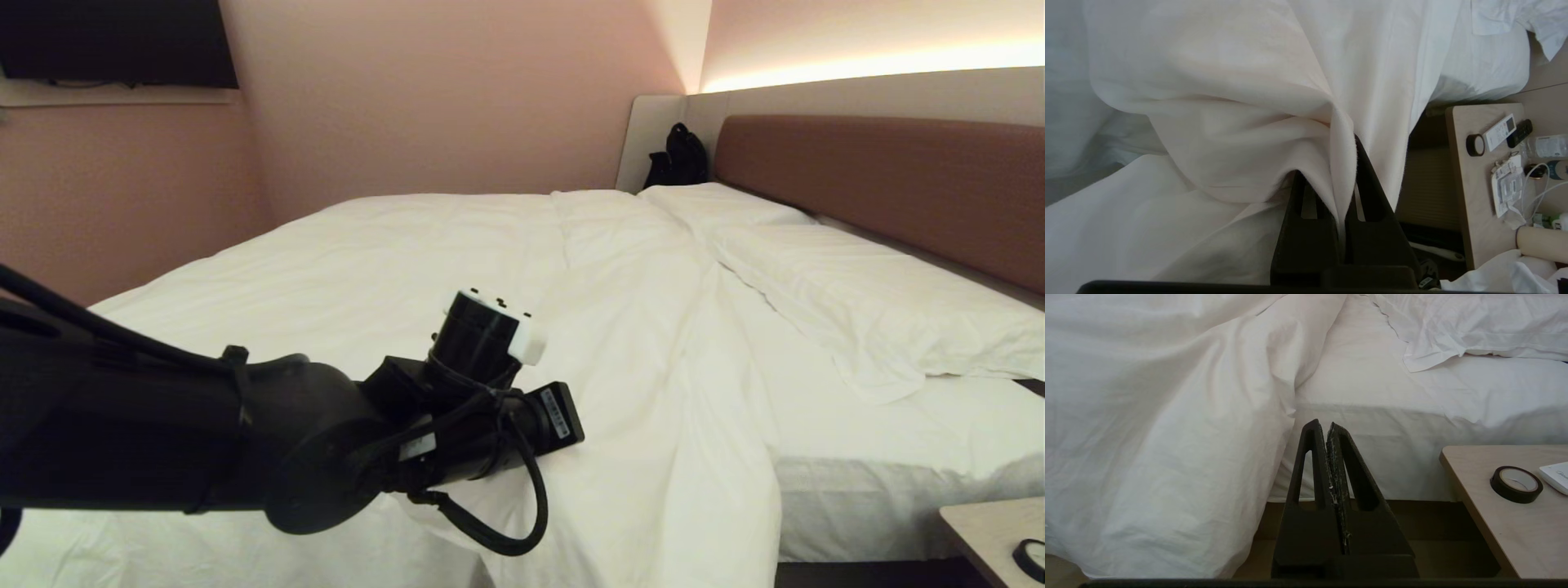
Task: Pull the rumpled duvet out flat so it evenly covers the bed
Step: Flatten the corners of the folded blanket
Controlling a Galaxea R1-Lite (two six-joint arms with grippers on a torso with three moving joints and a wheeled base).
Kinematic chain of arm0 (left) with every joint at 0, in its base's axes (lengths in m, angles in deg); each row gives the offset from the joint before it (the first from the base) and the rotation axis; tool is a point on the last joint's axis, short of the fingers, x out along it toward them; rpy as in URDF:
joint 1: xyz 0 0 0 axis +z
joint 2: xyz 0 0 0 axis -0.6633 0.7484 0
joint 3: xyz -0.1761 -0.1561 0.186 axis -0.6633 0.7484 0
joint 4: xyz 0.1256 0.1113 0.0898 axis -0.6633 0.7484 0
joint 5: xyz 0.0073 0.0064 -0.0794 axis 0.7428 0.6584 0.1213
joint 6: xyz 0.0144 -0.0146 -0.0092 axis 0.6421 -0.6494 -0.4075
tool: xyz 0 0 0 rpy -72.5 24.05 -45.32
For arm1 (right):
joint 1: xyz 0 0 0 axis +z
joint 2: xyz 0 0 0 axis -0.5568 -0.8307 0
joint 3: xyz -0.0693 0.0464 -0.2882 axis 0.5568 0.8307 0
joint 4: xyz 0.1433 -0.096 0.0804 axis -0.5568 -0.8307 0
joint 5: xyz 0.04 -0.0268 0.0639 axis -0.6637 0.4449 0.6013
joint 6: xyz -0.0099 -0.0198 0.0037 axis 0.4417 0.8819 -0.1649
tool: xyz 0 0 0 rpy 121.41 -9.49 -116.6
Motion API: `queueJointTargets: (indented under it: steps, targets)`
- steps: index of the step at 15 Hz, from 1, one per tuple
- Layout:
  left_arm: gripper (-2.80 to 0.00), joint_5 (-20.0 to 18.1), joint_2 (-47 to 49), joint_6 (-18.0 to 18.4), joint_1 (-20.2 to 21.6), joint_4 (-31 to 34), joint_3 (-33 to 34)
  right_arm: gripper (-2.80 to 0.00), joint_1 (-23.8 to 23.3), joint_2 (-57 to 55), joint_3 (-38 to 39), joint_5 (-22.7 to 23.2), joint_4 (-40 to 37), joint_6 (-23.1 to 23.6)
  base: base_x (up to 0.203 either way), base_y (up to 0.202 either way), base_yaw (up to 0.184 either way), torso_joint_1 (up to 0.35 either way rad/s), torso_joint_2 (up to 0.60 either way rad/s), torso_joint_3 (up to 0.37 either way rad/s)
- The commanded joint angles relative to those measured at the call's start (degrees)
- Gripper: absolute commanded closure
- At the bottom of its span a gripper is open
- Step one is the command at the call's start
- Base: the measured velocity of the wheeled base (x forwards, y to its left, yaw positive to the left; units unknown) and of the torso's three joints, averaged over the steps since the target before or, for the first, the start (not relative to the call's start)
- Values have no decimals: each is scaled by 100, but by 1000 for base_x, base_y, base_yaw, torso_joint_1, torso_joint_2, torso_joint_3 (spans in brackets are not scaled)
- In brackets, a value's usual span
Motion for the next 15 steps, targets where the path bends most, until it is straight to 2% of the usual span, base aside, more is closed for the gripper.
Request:
queueJointTargets:
  steps: [1, 15]
  targets:
    - [0, 9, 141, -28, 2, -13, -19, 0, 2, 1, 0, 4, 0, 0, 0, 0, 0, 0, 0, 0]
    - [0, -198, 439, -37, 2, -4, -94, 0, 2, 1, 0, 4, 0, 7, 0, 0, 0, 0, 0, 0]
